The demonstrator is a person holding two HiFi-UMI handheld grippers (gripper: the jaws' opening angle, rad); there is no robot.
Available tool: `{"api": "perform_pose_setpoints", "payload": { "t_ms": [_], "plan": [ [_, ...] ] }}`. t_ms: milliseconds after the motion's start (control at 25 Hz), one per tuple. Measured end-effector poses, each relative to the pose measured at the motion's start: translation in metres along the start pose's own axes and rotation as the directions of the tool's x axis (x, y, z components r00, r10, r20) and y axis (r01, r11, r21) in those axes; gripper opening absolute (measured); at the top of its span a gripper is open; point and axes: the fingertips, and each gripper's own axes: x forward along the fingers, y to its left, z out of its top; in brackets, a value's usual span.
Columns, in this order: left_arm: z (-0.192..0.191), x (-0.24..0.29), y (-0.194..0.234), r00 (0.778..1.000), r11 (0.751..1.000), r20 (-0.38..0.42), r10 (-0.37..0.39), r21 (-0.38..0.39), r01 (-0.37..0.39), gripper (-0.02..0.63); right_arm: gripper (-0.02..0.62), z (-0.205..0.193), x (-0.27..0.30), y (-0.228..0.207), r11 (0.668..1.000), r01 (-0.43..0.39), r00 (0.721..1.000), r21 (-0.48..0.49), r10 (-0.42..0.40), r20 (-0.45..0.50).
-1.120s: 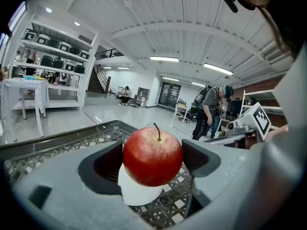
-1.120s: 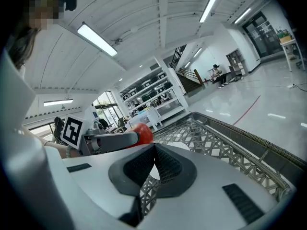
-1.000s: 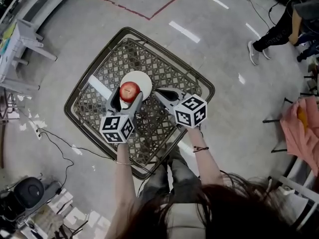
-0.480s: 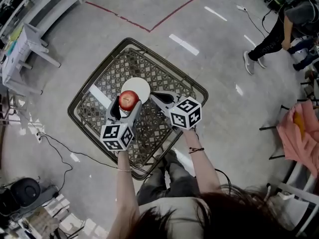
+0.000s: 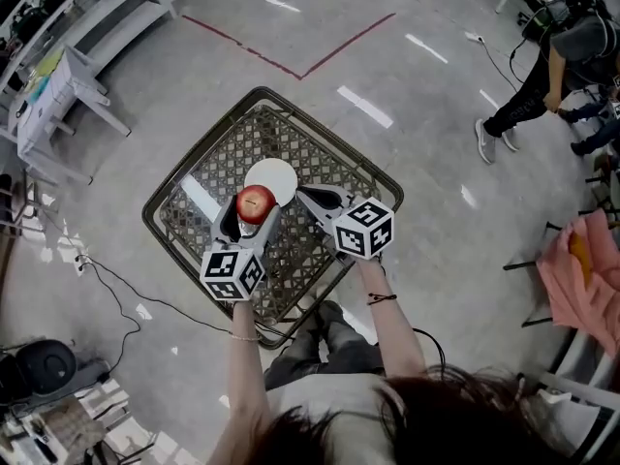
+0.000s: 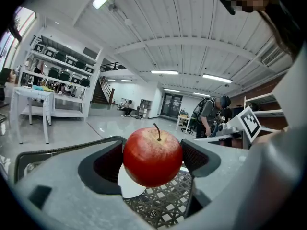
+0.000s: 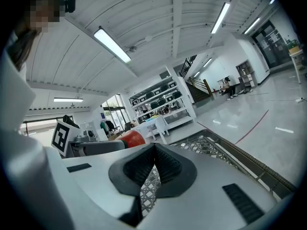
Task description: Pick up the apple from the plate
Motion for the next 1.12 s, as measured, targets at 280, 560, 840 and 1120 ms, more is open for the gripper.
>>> {"api": "perform_pose_setpoints", "payload": {
  "t_ms": [280, 560, 840, 1120],
  "plan": [
    [0.013, -0.018, -0.014, 1.0, 1.0, 0.03, -0.002, 0.005, 0.002, 0.383, 0.009, 0.008, -0.015, 0.014, 1.0, -0.013, 1.0, -0.012, 0.013, 0.021],
    [0.022, -0.032, -0.023, 0.998, 1.0, 0.059, -0.004, 0.001, 0.004, 0.383, 0.009, 0.015, -0.021, 0.028, 0.999, -0.036, 0.999, -0.035, 0.037, 0.033],
    [0.026, -0.043, -0.026, 0.998, 1.0, 0.068, -0.004, 0.003, 0.004, 0.383, 0.009, 0.015, -0.029, 0.037, 0.998, -0.047, 0.998, -0.044, 0.049, 0.033],
    [0.024, -0.05, -0.035, 0.998, 1.0, 0.065, -0.016, 0.013, 0.015, 0.383, 0.009, 0.019, -0.035, 0.042, 0.996, -0.064, 0.997, -0.059, 0.067, 0.046]
  ]
}}
